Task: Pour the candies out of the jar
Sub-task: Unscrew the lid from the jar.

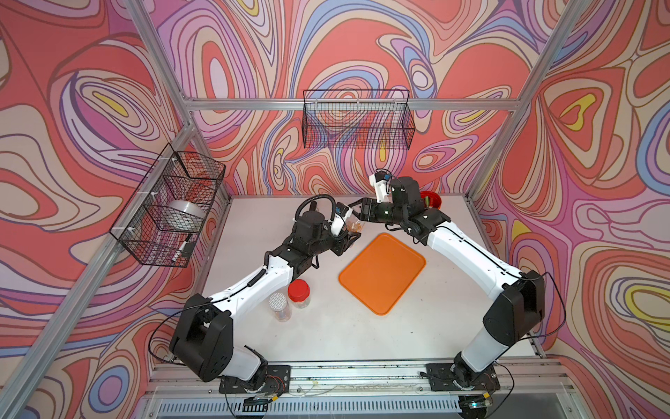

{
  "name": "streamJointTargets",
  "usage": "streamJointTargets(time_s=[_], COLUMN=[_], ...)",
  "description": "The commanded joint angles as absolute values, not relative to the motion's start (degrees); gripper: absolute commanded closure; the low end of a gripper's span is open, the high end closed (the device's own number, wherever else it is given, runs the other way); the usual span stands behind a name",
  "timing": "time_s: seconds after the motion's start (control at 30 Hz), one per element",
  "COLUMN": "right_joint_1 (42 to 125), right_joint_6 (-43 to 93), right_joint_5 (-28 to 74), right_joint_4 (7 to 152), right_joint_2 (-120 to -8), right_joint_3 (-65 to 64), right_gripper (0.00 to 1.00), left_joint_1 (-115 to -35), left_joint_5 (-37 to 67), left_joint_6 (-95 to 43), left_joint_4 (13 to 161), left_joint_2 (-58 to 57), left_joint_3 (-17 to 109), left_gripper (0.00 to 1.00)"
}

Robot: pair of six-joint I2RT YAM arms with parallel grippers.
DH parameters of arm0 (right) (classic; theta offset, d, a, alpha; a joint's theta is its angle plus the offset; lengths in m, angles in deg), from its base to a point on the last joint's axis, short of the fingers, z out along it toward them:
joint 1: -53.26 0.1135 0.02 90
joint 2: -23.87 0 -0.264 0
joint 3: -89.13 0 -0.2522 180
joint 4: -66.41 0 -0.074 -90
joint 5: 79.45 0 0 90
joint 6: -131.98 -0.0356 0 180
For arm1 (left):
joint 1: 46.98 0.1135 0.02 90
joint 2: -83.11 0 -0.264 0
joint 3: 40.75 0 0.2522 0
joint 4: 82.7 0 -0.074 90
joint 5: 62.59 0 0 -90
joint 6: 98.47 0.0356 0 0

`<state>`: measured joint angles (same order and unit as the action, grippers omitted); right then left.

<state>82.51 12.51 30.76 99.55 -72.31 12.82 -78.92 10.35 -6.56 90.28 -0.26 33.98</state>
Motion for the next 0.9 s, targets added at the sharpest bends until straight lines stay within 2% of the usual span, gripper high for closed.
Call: streamJointTargets(time_s=[0.0, 0.17, 0.23, 0.37, 0.47, 0.77, 0.8, 0.87], right_joint_1=[82.71, 82.67, 82.46, 81.87, 81.05, 80.92, 80.77, 80.69], right_joint_6=[12.79, 19.47, 25.06, 31.77, 32.07, 30.39, 29.34, 27.26], right_joint_5=[29.61, 35.21, 40.92, 56.86, 62.29, 62.04, 60.27, 56.01], right_joint_4=[99.36, 97.15, 97.1, 94.44, 93.07, 91.95, 91.67, 91.69], right_joint_2=[-72.81, -71.28, -70.76, -69.09, -68.51, -68.94, -68.98, -69.03], right_joint_3=[12.41, 11.61, 11.84, 9.72, 8.49, 7.92, 8.09, 8.52], right_gripper=[0.59, 0.72, 0.78, 0.82, 0.88, 0.85, 0.82, 0.64], left_joint_1=[-79.24, -78.89, -77.69, -74.83, -73.88, -73.92, -73.96, -73.93], left_joint_5=[10.38, 6.25, -1.04, -15.96, -20.57, -18.34, -17.34, -15.07], left_joint_6=[-5.93, -6.6, -7.68, -13.09, -15.46, -12.61, -12.52, -12.41], left_joint_4=[91.04, 91.92, 92.61, 100.17, 102.76, 97.6, 97.52, 97.12], left_joint_2=[-0.3, 0.03, 0.14, 0.88, 1.58, 2.07, 2.2, 2.34], left_joint_3=[36.03, 35.67, 35.78, 33.75, 33.02, 33.61, 33.41, 33.36], left_gripper=[1.0, 1.0, 1.0, 1.0, 1.0, 1.0, 1.0, 1.0])
